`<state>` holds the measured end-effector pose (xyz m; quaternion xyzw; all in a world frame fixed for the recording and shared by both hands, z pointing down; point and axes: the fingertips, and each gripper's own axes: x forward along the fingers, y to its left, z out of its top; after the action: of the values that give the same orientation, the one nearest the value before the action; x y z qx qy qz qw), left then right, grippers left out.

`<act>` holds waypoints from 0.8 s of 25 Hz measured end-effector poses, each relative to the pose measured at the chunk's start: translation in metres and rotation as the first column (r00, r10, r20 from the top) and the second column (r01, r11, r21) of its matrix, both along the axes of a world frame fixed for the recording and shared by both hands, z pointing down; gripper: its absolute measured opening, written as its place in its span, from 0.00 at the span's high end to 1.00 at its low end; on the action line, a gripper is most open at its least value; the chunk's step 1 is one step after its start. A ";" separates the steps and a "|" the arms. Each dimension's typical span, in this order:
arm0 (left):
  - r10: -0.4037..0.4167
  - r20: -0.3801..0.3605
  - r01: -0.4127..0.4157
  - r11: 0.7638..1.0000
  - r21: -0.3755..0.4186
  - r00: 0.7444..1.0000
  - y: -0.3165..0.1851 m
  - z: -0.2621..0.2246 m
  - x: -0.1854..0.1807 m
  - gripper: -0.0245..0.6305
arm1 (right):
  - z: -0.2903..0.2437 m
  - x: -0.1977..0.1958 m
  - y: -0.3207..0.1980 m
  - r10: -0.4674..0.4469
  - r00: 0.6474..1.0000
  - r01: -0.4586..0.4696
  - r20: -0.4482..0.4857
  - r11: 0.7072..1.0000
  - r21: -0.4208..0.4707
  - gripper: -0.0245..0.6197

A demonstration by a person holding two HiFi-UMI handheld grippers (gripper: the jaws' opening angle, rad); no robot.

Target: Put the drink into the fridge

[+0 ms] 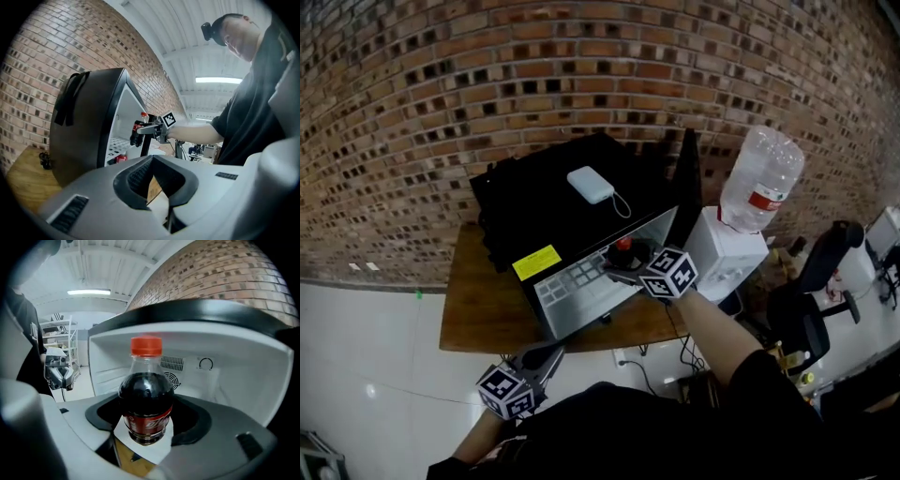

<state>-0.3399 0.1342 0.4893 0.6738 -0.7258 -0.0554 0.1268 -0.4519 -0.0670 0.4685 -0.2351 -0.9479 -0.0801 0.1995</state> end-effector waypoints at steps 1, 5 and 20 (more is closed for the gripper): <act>-0.015 -0.010 0.015 1.000 -0.001 1.000 0.006 0.001 -0.004 0.96 | 0.004 -0.010 0.006 -0.007 1.000 0.007 0.005 1.000 0.003 0.46; -0.053 -0.022 0.053 0.999 -0.008 0.998 0.021 0.006 -0.016 0.96 | 0.020 -0.041 0.021 -0.016 0.999 0.016 0.029 1.000 0.021 0.46; -0.061 -0.057 0.061 0.998 -0.009 0.996 0.019 0.012 -0.024 0.96 | 0.030 -0.058 0.028 -0.027 0.994 0.026 0.110 1.000 0.009 0.43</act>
<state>-0.3635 0.1528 0.5010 0.6491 -0.7422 -0.0758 0.1484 -0.5104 -0.0394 0.4986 -0.2422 -0.9539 -0.0995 0.1465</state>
